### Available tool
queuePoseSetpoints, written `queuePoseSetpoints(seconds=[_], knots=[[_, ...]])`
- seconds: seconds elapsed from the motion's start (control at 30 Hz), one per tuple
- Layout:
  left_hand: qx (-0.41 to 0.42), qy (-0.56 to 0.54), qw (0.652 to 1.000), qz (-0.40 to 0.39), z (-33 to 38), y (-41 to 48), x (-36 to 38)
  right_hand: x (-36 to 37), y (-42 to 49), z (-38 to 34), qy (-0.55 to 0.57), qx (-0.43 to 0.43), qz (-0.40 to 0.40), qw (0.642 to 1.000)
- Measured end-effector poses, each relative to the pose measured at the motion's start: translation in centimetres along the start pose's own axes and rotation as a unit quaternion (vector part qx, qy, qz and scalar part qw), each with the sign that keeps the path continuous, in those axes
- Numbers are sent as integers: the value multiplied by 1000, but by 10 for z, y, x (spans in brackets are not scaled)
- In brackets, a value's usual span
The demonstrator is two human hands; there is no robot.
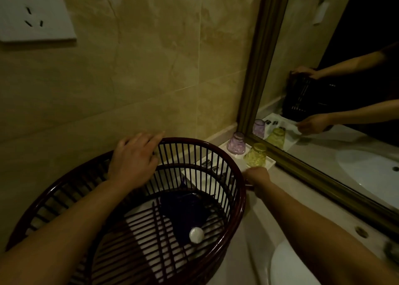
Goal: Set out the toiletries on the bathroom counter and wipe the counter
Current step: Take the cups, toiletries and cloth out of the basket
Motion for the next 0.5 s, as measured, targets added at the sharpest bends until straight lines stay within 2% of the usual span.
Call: queuePoseSetpoints(seconds=[0.13,0.33,0.5], knots=[[0,-1,1000,0,-1,0,1,4,0,18,-50,-13,35,998],[2,3,1000,5,-1,1,3,10,-6,19,-113,-45,37,992],[5,11,1000,11,-1,1,2,7,-7,3,-217,-75,36,973]])
Point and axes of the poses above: each hand's wrist, its own y-axis towards the middle knuckle, its own x-axis out of the palm, z = x × y, the point moved 10 cm from there along y, towards the middle knuckle, and after that the axes turned 4 degrees about y, right-handed, at the moved point
